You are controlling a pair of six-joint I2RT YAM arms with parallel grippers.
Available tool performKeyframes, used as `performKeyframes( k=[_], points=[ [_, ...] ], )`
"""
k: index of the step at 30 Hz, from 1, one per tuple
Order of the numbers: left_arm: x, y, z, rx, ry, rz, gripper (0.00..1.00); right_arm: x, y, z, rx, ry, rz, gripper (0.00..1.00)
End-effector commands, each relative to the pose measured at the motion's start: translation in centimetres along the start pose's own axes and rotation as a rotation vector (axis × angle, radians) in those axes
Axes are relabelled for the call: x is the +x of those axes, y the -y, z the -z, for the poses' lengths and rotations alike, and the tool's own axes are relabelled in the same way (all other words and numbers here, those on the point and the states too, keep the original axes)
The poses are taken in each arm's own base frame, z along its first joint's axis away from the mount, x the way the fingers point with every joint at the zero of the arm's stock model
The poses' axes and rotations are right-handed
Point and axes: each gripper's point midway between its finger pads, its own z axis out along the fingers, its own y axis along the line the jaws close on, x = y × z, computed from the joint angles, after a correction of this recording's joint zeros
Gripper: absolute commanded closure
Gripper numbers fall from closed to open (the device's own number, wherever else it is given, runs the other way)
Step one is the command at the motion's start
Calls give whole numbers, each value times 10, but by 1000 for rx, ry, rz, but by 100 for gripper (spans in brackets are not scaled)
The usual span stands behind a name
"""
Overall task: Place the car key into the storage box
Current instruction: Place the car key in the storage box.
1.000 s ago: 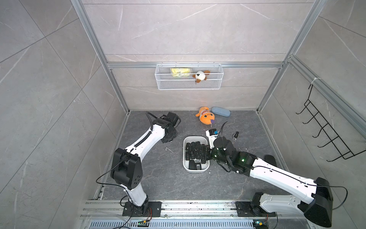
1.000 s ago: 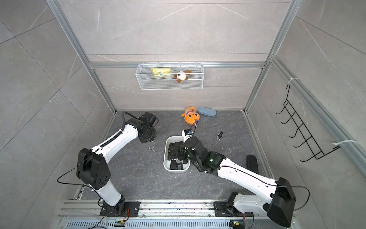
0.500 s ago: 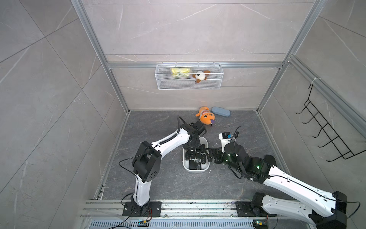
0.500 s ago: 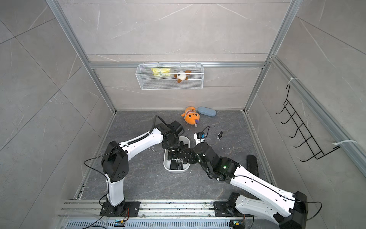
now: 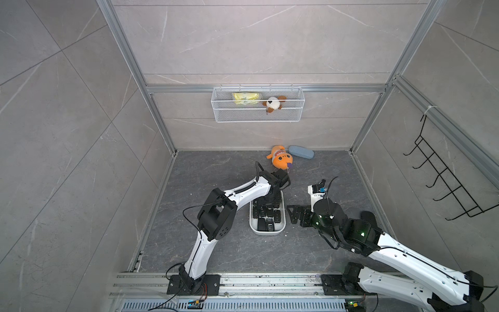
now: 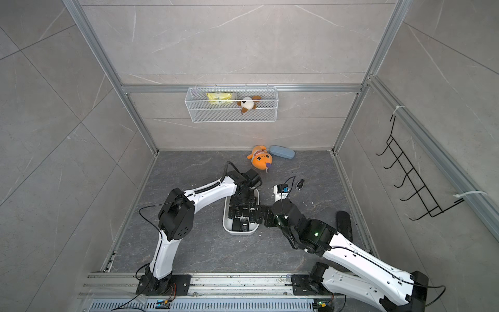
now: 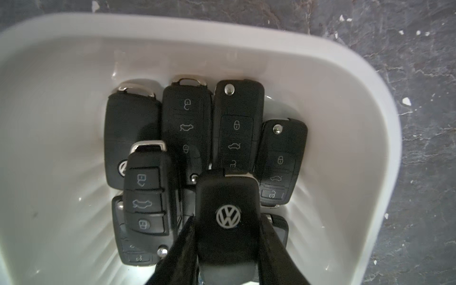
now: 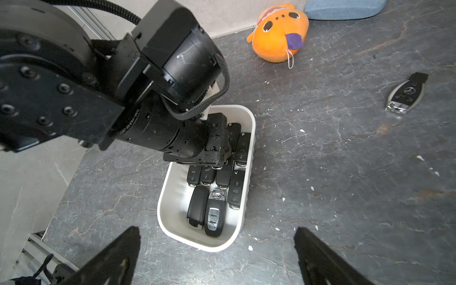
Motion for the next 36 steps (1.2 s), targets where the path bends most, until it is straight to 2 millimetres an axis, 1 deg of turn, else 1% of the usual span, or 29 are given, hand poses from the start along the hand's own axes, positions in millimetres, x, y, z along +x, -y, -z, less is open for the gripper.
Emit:
performKeyframes(
  k=[1, 7, 14, 18, 20, 22, 24, 27, 30, 32, 36],
  points=[
    [-6, 6, 6, 15, -1, -33, 69, 7, 11, 2, 35, -5, -9, 1],
    [-4, 11, -5, 17, -24, -44, 68, 9, 12, 2, 37, -7, -17, 0],
    [-1, 10, -14, 5, -43, -41, 67, 9, 13, 1, 42, -8, -17, 0],
    [3, 10, -14, 13, -56, -44, 62, 9, 14, 1, 48, -11, -13, 1],
    [3, 10, -13, 15, -55, -44, 61, 9, 15, 1, 53, -9, -14, 0],
    [2, 11, -10, 23, -49, -44, 57, 9, 16, 1, 56, -8, -14, 0],
    [0, 13, -6, 34, -42, -43, 56, 9, 16, 0, 57, -9, -12, 1],
    [-3, 16, 2, 55, -27, -41, 52, 8, 19, -1, 81, -2, -10, 0],
    [-6, 19, 10, 73, -13, -42, 50, 5, 26, -1, 123, 14, -15, 1],
    [-8, 20, 18, 85, -2, -41, 47, 3, 31, 0, 156, 26, -18, 1],
    [-16, 19, 39, 106, 42, -35, 43, -6, 46, 6, 245, 70, -16, 0]
  ],
)
